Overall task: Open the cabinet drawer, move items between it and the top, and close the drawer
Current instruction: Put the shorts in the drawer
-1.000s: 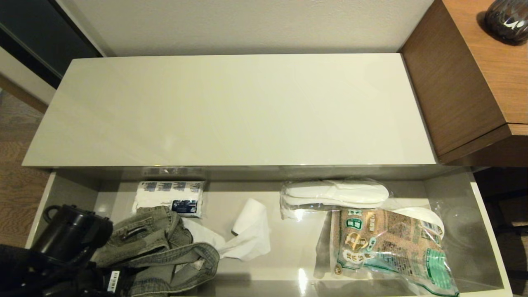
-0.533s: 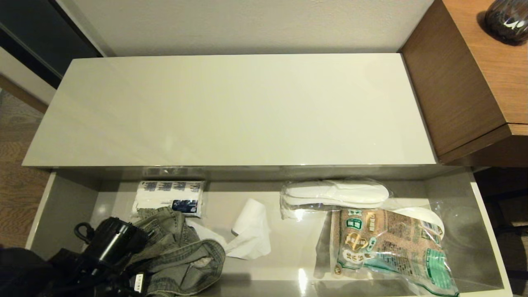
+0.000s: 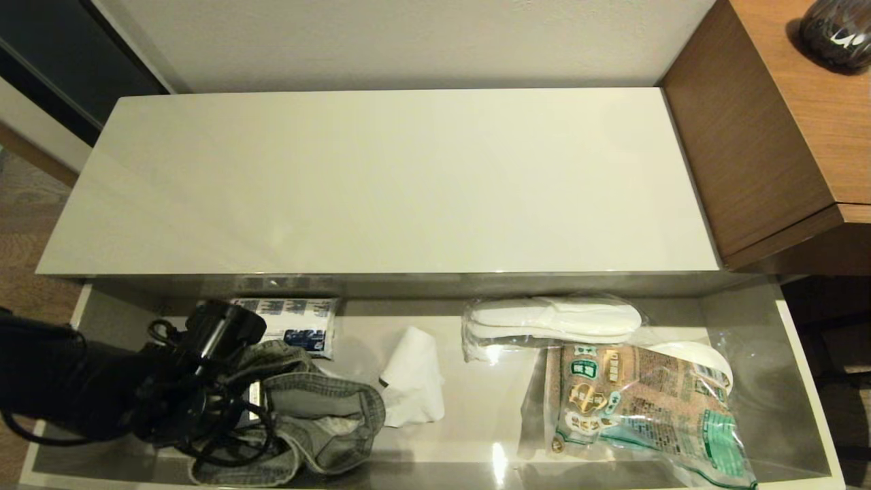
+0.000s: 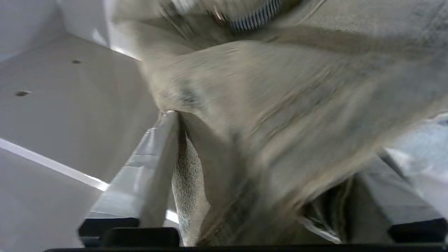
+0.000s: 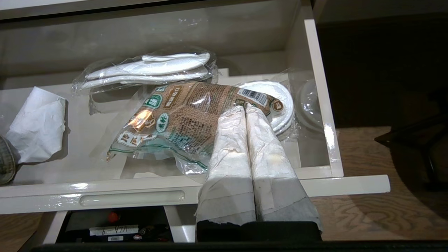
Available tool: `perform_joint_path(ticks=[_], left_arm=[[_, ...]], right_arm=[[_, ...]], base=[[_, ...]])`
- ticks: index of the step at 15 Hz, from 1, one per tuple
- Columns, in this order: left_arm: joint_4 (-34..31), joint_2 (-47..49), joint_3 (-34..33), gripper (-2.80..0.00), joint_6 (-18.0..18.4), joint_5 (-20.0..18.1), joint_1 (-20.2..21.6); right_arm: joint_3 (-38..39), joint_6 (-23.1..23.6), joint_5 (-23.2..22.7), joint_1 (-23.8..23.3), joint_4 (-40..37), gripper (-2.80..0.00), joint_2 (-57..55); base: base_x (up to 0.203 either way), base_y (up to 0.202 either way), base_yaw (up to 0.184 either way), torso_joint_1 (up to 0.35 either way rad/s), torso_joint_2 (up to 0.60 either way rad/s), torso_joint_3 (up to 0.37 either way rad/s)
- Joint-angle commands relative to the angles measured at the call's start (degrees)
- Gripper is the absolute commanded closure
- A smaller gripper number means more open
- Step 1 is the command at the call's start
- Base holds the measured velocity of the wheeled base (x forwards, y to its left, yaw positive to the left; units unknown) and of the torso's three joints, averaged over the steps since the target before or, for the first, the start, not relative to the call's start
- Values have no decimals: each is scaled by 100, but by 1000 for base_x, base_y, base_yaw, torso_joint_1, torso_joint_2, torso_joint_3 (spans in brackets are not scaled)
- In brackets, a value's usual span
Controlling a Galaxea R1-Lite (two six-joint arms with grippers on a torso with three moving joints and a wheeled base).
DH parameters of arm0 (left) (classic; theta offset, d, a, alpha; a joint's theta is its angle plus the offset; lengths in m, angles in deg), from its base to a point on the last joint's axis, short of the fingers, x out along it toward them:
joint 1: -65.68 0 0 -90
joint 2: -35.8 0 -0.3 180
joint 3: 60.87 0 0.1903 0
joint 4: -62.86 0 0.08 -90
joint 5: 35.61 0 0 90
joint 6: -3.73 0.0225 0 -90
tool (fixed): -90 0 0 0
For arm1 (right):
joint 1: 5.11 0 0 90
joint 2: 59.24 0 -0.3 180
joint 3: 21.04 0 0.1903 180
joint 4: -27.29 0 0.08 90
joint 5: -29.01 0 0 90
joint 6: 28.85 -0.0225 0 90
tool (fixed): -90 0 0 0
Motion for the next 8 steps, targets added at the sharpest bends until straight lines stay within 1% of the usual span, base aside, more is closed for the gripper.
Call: perform_joint_path(ticks=[1, 2, 3, 4, 5, 6, 7, 8], left_arm=[[-751, -12, 709, -280, -535, -82, 221], [-1118, -86, 988, -280, -763, -368, 374], [-1428, -176, 1174, -280, -924, -781, 560], [-1649, -253, 1276, -280, -1051, -1070, 667], [-1772, -320, 1307, -280, -1162, -1229, 708], [-1812, -436, 1296, -280, -1233, -1272, 737], [-1866, -536, 1282, -280, -1264, -1332, 776], [-1955, -758, 1260, -280, -1277, -1486, 832]], right_arm=[[8, -4, 2, 3, 3, 0, -8], [1, -4, 2, 3, 4, 0, -8], [9, -4, 2, 3, 1, 0, -8], [6, -4, 2, 11, 1, 0, -8], [9, -4, 2, 3, 10, 0, -8], [5, -4, 2, 3, 1, 0, -8], [2, -4, 2, 3, 1, 0, -8], [2, -4, 2, 3, 1, 0, -8]], base=[[0, 0, 0, 0, 0, 0], [0, 0, 0, 0, 0, 0], [0, 0, 0, 0, 0, 0], [0, 0, 0, 0, 0, 0], [0, 0, 0, 0, 0, 0], [0, 0, 0, 0, 0, 0], [0, 0, 0, 0, 0, 0], [0, 0, 0, 0, 0, 0]])
